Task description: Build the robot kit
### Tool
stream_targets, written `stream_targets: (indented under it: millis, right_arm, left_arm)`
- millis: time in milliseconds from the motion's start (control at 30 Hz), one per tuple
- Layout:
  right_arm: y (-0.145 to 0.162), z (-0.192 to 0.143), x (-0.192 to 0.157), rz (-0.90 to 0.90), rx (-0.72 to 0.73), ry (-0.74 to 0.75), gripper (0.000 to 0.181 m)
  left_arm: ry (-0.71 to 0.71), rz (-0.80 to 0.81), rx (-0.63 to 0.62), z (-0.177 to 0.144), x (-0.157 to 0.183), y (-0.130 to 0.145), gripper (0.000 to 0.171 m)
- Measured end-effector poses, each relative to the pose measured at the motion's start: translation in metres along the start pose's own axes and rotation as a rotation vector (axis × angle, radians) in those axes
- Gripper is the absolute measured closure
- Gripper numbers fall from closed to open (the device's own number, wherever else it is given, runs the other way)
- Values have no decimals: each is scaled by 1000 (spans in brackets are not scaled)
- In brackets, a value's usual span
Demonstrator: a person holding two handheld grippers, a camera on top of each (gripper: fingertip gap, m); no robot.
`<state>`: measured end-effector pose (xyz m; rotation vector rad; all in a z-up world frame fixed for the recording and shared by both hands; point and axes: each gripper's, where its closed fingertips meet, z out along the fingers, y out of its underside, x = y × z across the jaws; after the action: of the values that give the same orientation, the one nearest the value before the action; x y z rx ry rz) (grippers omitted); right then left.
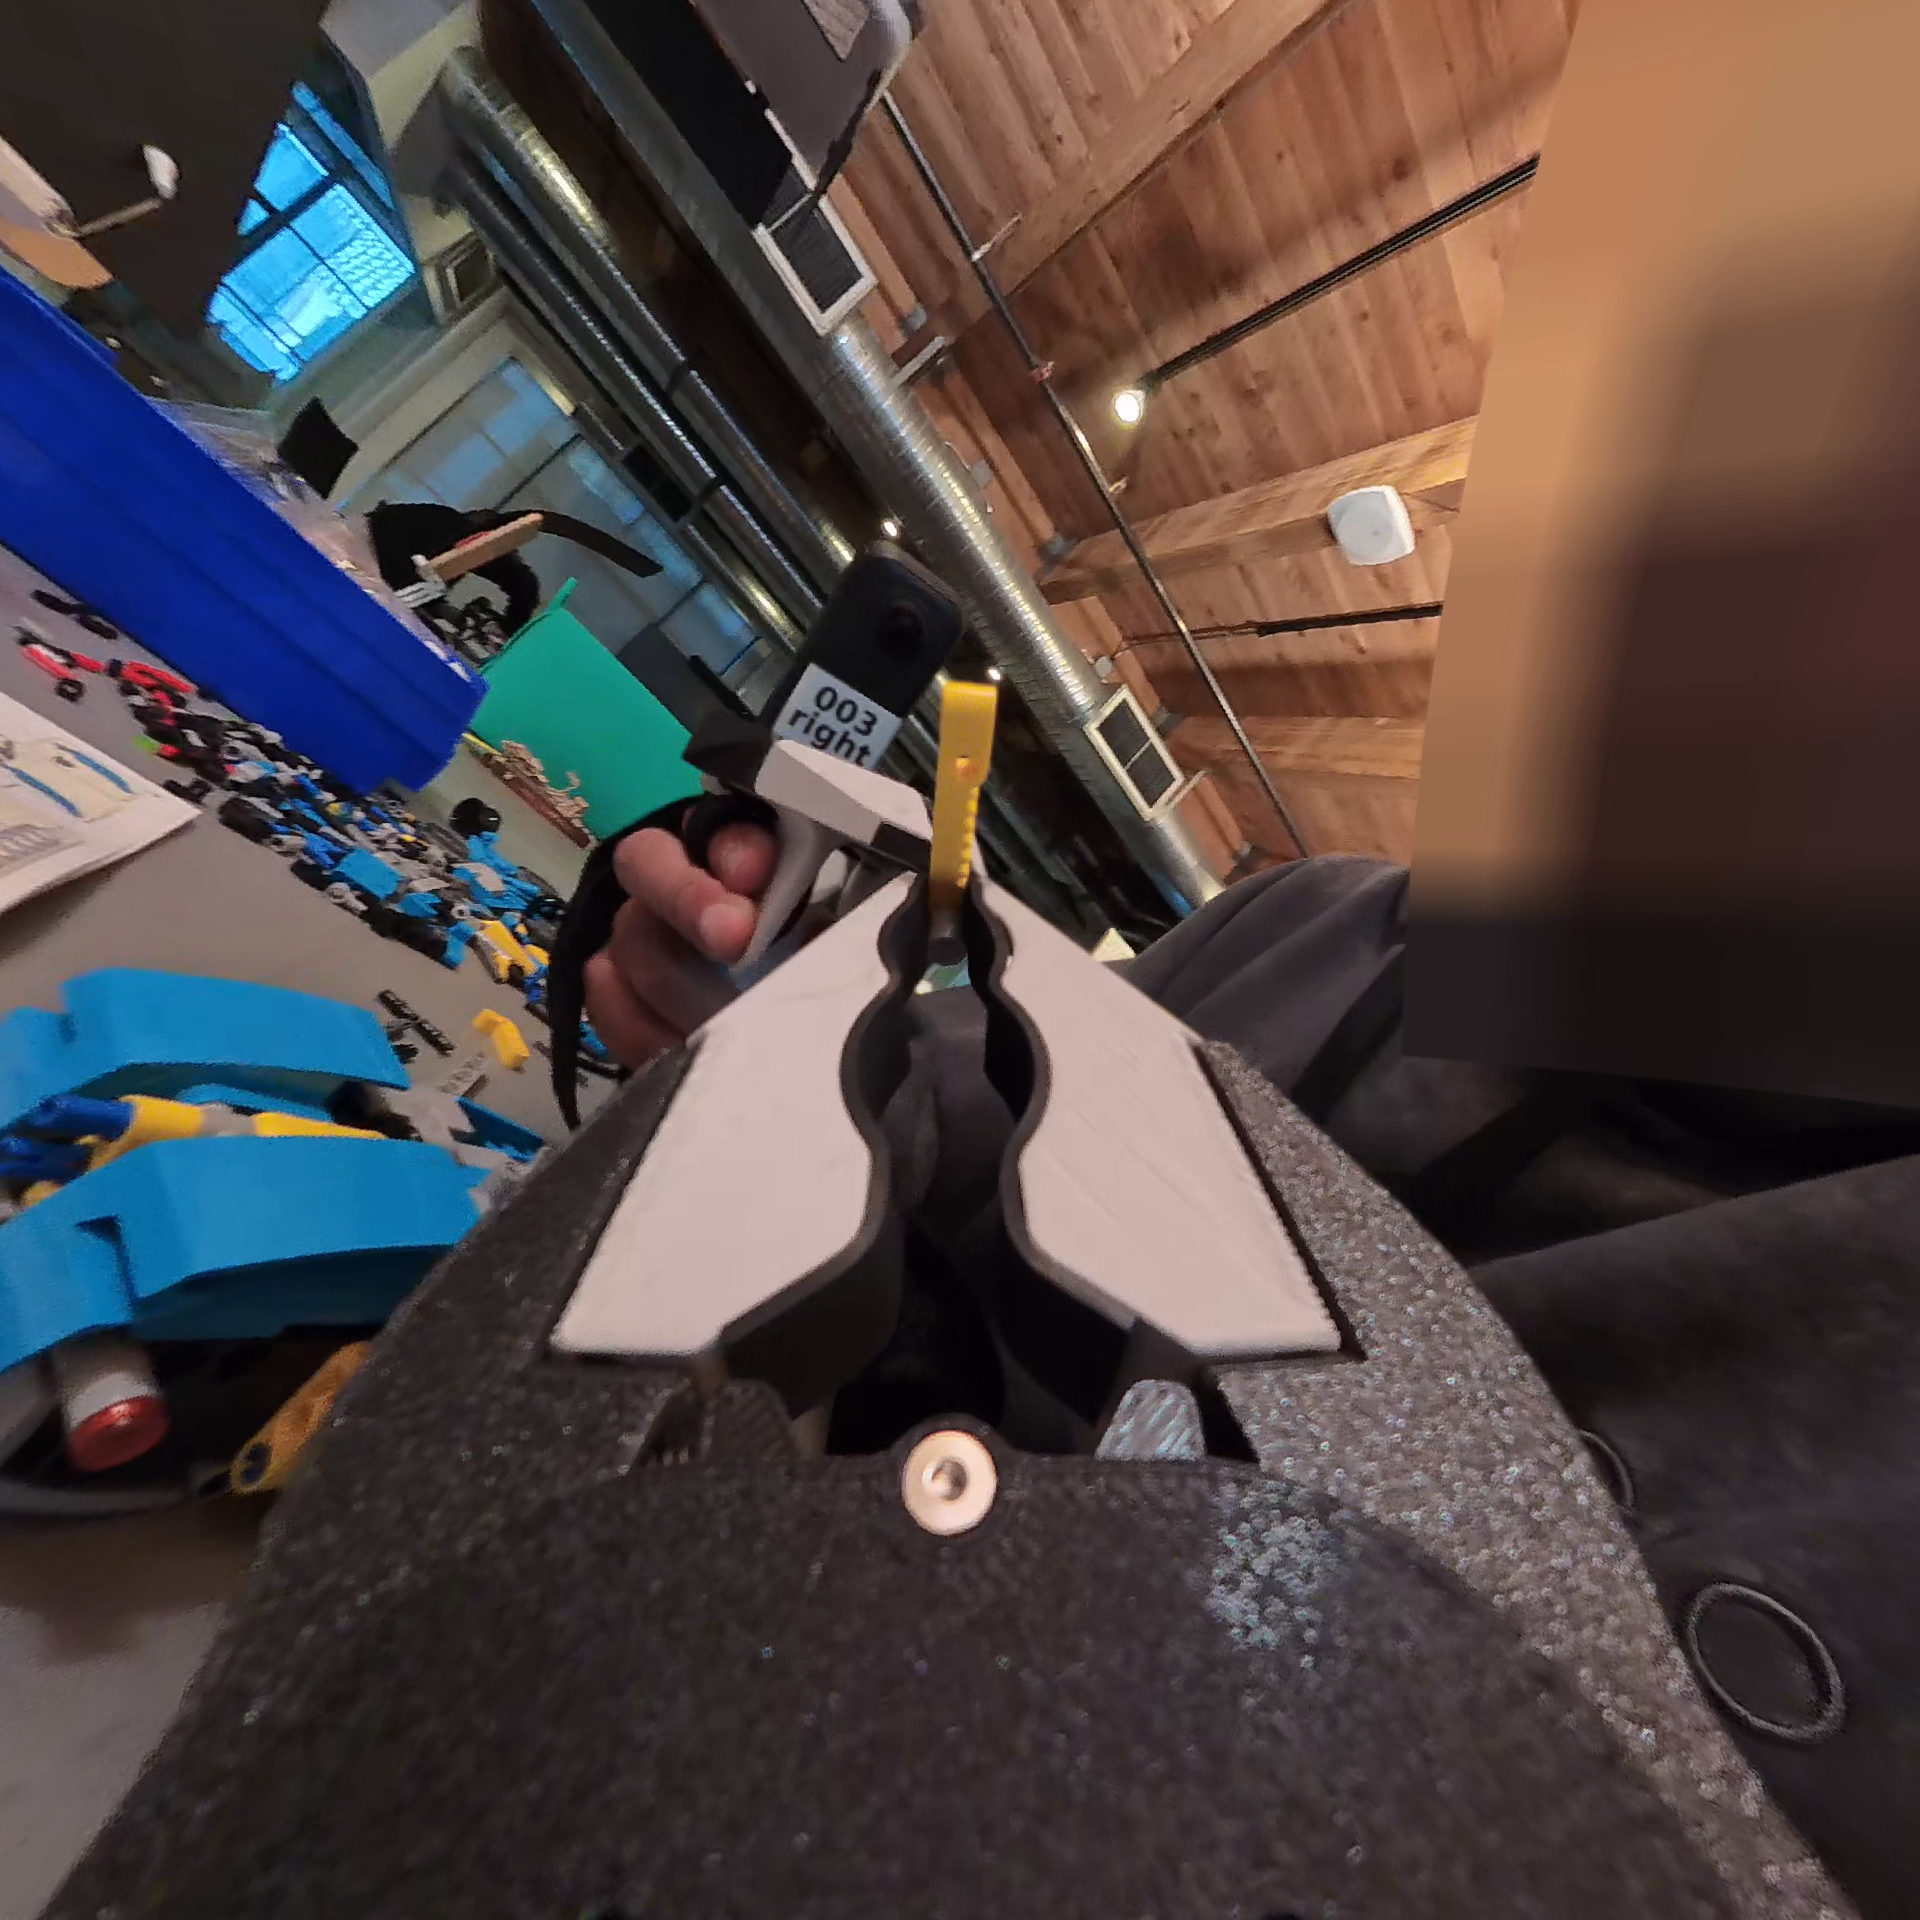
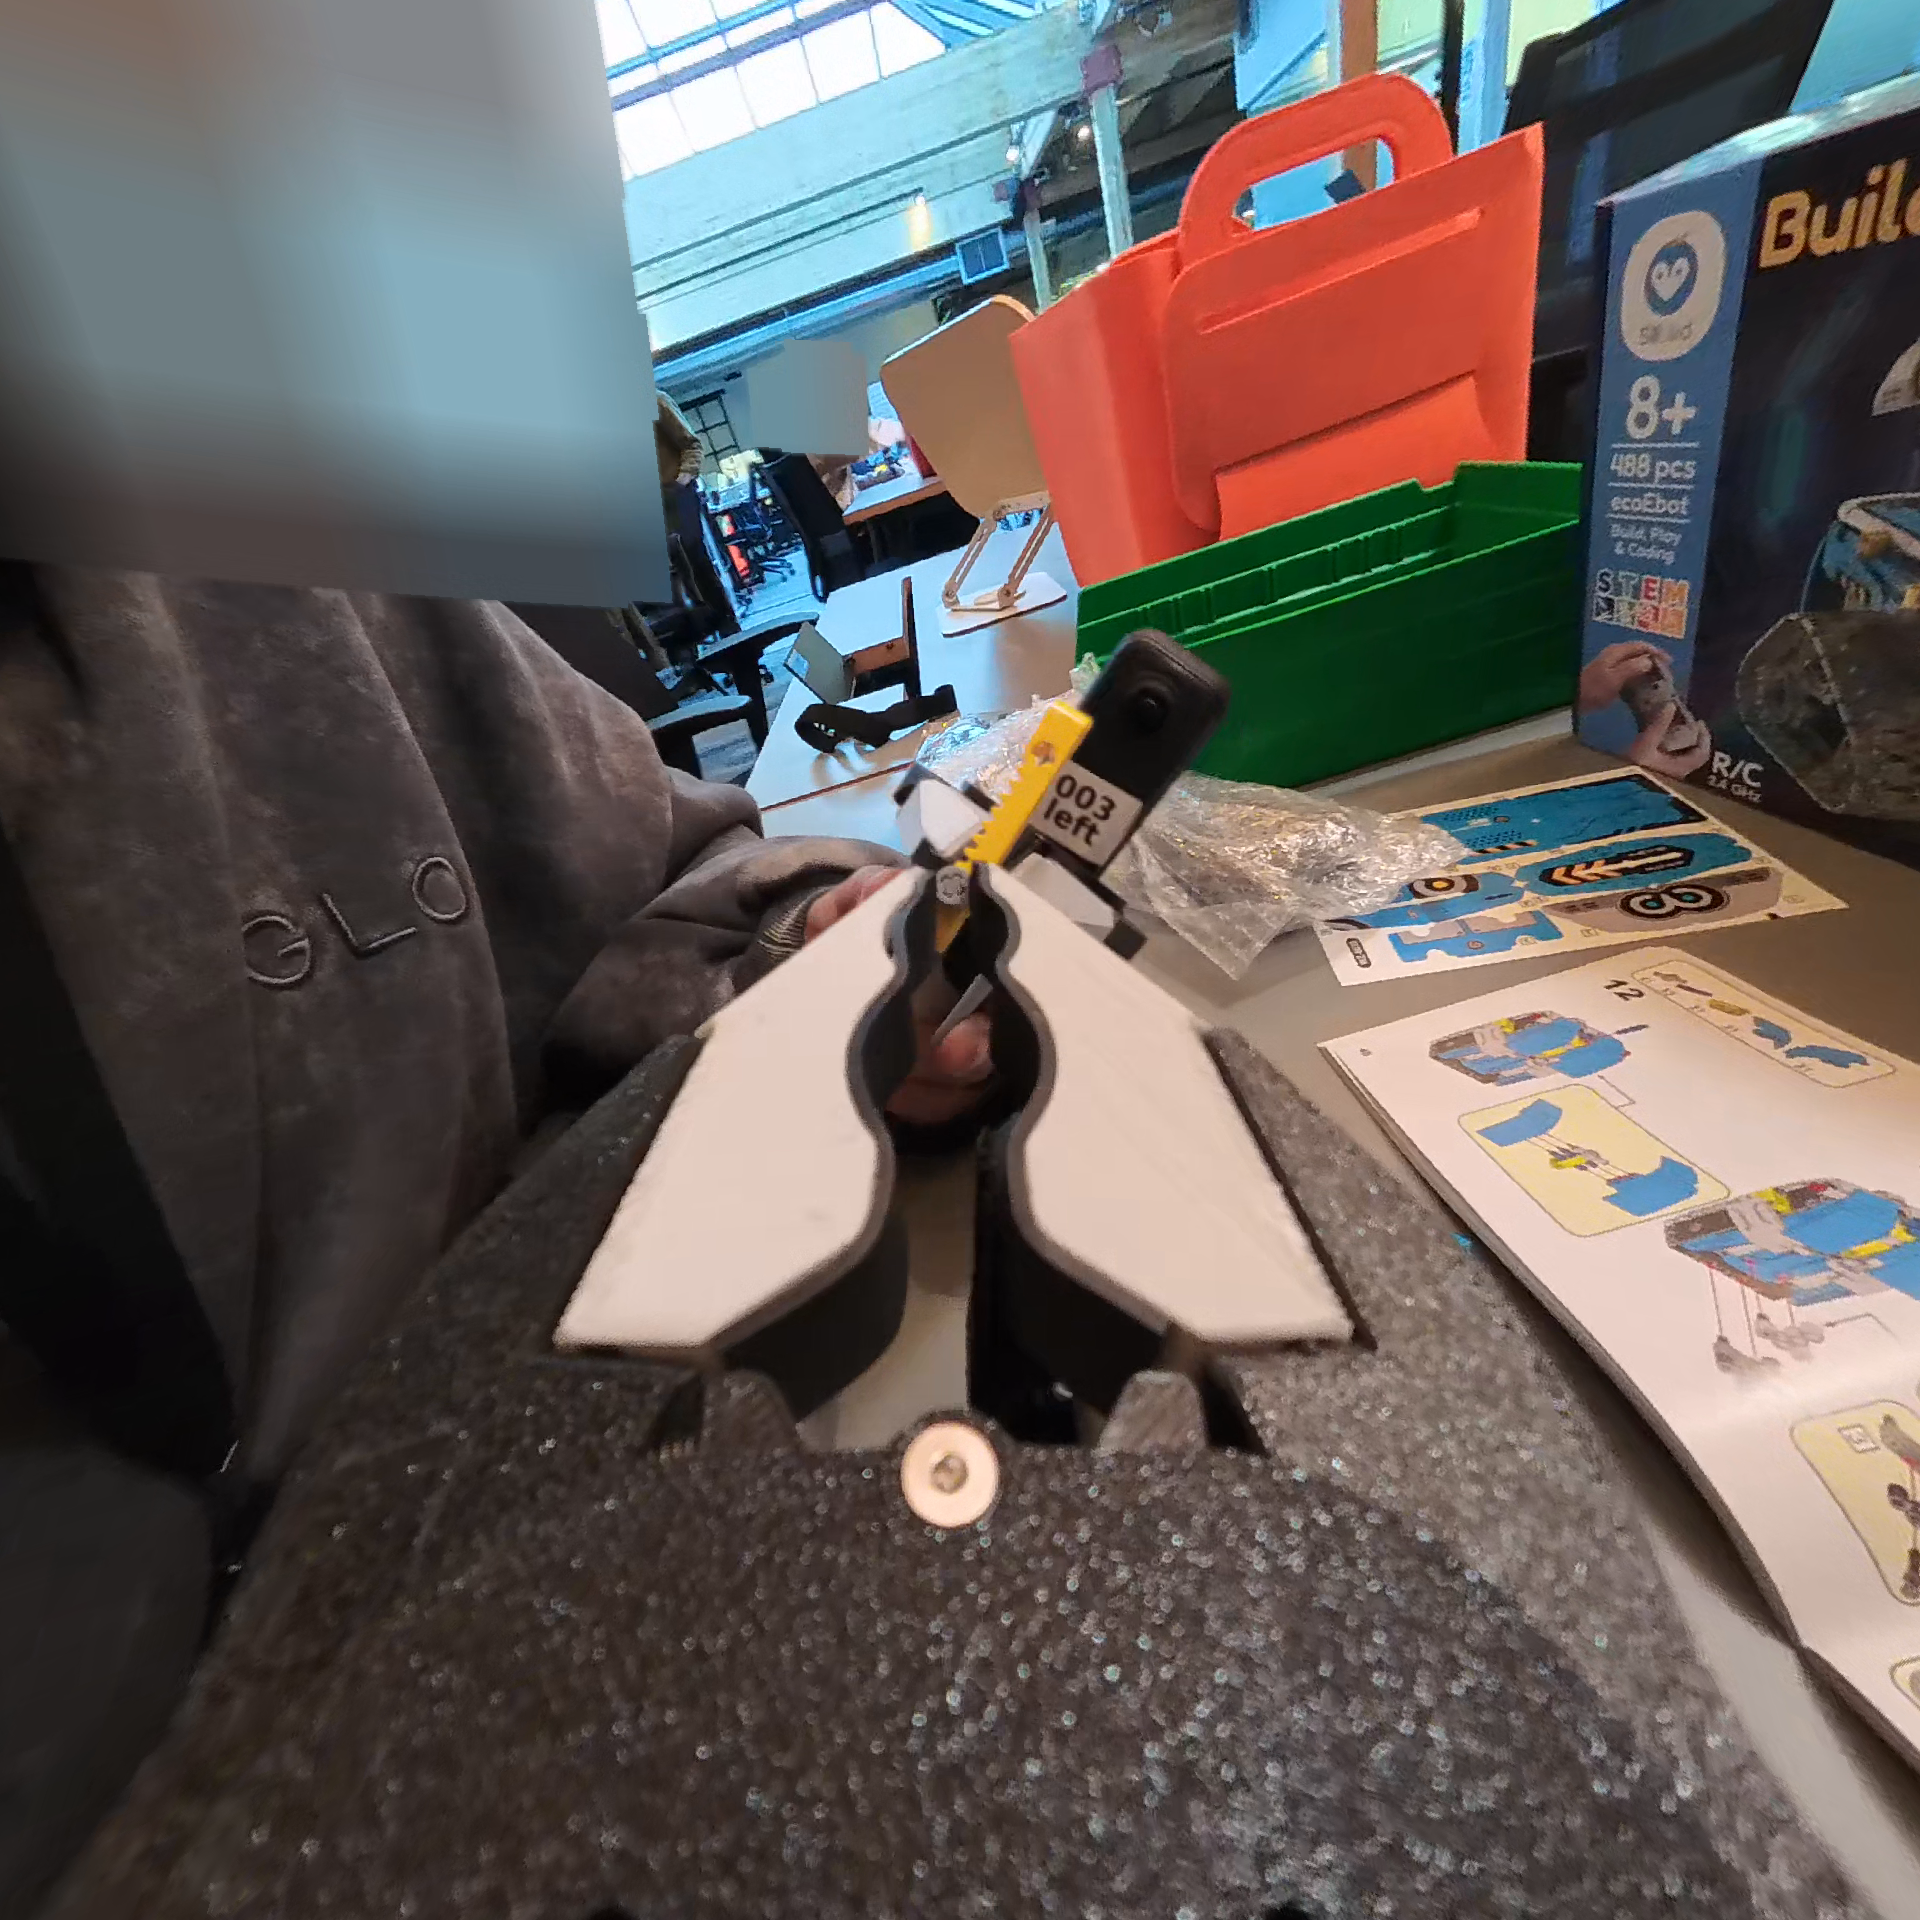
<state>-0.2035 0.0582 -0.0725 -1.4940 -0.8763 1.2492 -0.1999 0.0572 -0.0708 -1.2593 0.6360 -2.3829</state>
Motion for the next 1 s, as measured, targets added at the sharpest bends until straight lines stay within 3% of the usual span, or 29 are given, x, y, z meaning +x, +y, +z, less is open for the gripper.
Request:
stream_targets:
  millis: [133,233,467,633,867,1000]
  right_arm:
    - [3,-1,12,88,4,0,174]
    - [2,-7,18,120,8,11,161]
    - [27,-4,51,-277,-220,396,146]
    - [19,3,57,-570,-261,641,143]
    - [12,16,53,-660,-252,751,139]
    - [5,24,48,-734,-236,792,147]
  left_arm:
    - [-111,91,-39,-4,-12,-2,166]
    - [-187,71,-30,-11,-26,-6,166]
    - [-286,37,25,-21,-44,-13,166]
    - [-270,9,99,-22,-44,-20,165]
    - [-139,-164,323,-27,-35,-33,165]
    - [-86,-180,351,-26,-26,-34,166]
